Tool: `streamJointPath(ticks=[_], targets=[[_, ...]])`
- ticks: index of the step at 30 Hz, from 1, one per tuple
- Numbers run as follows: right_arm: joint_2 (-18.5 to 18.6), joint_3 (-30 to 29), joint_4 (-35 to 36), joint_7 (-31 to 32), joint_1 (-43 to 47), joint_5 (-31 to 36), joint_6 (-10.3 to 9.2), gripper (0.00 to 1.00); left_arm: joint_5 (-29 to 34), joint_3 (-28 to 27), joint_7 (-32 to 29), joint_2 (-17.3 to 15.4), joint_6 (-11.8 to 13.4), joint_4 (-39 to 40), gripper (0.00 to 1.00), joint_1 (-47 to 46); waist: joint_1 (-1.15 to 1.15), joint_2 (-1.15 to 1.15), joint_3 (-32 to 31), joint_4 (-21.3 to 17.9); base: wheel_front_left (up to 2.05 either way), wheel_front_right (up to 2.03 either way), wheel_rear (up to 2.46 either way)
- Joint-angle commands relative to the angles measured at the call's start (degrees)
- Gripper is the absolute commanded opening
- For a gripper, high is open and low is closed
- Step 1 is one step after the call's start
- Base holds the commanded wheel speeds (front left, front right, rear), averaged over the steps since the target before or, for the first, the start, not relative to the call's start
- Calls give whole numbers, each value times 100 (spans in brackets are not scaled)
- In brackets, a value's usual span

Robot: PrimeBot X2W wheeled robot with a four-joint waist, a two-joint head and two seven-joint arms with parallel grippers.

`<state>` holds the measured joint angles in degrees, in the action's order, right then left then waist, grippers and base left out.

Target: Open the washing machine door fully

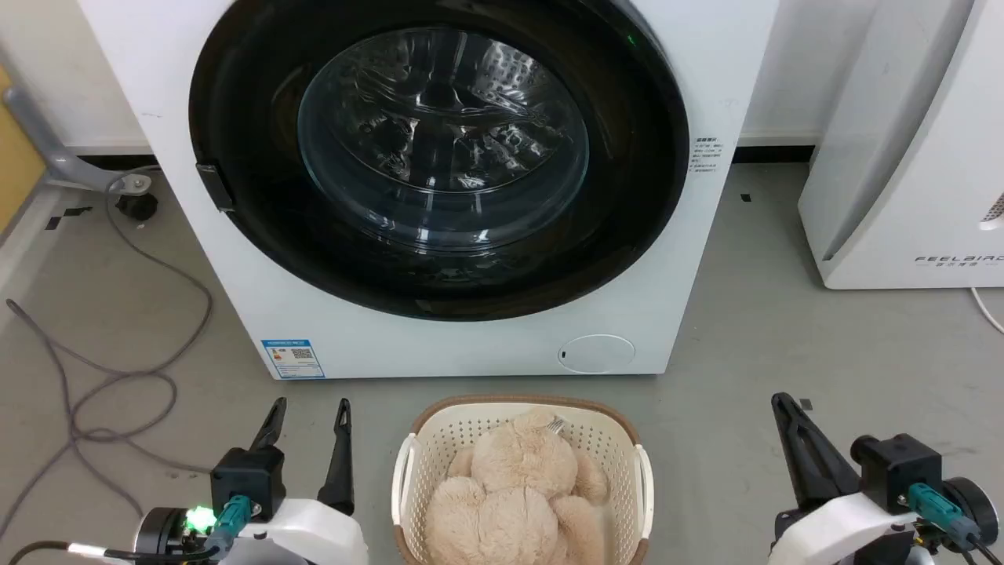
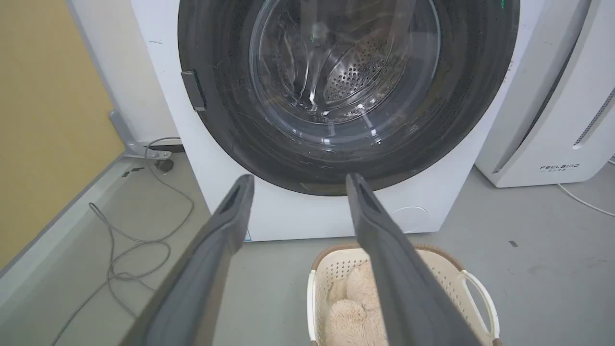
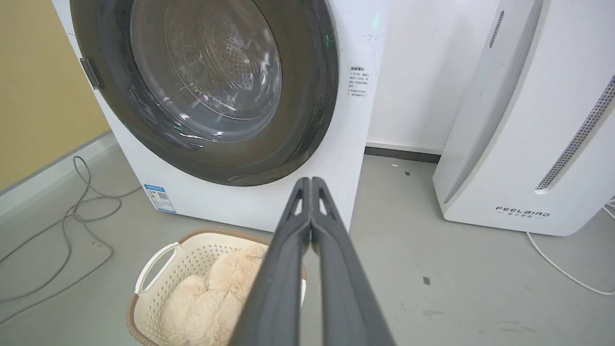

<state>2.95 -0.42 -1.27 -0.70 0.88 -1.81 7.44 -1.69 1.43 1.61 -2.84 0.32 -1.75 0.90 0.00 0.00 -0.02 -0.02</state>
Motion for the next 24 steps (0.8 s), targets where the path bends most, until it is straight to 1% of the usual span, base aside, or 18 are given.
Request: streamJointPath(ticks=[1,5,9,18,24], targets=[[-1,-15,-21,-70,5,-68,1,0,-39,37,52,-1,-17,-36,100,-91,0,0,1,2,0,0,0],[-1,-31,-45,-132,-2,-276,1,0,-81,74,102,-2,-19,-77,100,-116,0,0,5,4,0,0,0],[-2,-14,-63,-200,-23,-727,1,0,-121,108,150,-2,-20,-112,100,-145,0,0,18,9,0,0,0],[-2,-23,19,-319,-70,-2380,1,0,-222,178,258,-2,0,-172,100,-207,0,0,41,11,0,0,0],[-2,-156,-30,-393,-169,-3548,1,0,-278,233,330,-2,2,-222,100,-255,0,0,52,20,0,0,0]])
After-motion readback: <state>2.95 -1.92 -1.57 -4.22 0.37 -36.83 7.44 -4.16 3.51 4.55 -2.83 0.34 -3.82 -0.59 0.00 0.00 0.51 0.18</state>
